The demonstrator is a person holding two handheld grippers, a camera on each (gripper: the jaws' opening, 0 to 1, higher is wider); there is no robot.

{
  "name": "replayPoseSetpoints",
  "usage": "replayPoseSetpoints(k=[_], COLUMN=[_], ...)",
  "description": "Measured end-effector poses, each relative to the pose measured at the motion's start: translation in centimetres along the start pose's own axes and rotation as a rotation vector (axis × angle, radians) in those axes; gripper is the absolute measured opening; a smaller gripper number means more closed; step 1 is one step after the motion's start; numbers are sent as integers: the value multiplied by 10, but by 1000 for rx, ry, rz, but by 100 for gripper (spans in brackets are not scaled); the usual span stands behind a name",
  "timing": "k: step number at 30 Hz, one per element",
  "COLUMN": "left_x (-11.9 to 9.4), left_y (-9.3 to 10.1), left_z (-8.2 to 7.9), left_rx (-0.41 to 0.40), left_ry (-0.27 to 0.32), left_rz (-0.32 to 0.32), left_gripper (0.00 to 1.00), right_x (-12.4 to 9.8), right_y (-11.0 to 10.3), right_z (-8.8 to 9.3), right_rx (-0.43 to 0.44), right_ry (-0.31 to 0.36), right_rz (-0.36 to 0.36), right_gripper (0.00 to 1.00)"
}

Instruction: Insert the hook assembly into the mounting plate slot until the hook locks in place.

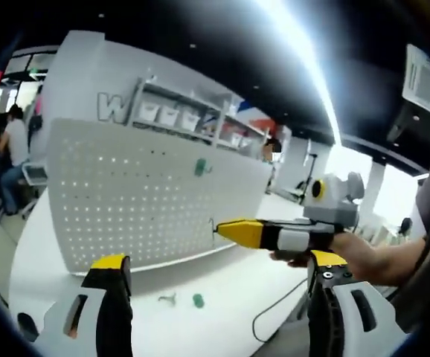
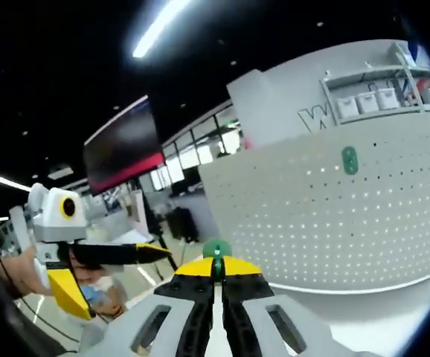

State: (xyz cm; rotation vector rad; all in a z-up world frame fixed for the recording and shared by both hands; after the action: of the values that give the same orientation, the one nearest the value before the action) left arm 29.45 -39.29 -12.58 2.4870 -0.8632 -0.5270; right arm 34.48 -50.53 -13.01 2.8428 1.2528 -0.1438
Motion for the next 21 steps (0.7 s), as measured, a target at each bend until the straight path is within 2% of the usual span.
replayPoseSetpoints(k=[21], left_x=[0], left_y=[-13], left_z=[3], left_rx=[-25], left_ry=[-11], left_rz=[-44], left_gripper=[98], right_x=[-1], right_y=[96], right_z=[-5], right_rx=[-71], right_ry=[9], right_rz=[237], right_gripper=[0])
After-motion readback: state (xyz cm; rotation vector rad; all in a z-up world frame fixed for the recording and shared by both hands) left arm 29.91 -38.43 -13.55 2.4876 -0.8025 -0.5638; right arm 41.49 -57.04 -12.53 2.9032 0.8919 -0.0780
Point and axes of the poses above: the point that each gripper's makers call its tool centre point, and the gripper's own axes: x roughly forward along the fingers, y roughly to its right, z roughly out of its underside, the point moved 5 cm from there along -x, roughly backward along the fingers, and after that the axes turned 15 degrees about -x, right-handed, at the moved point
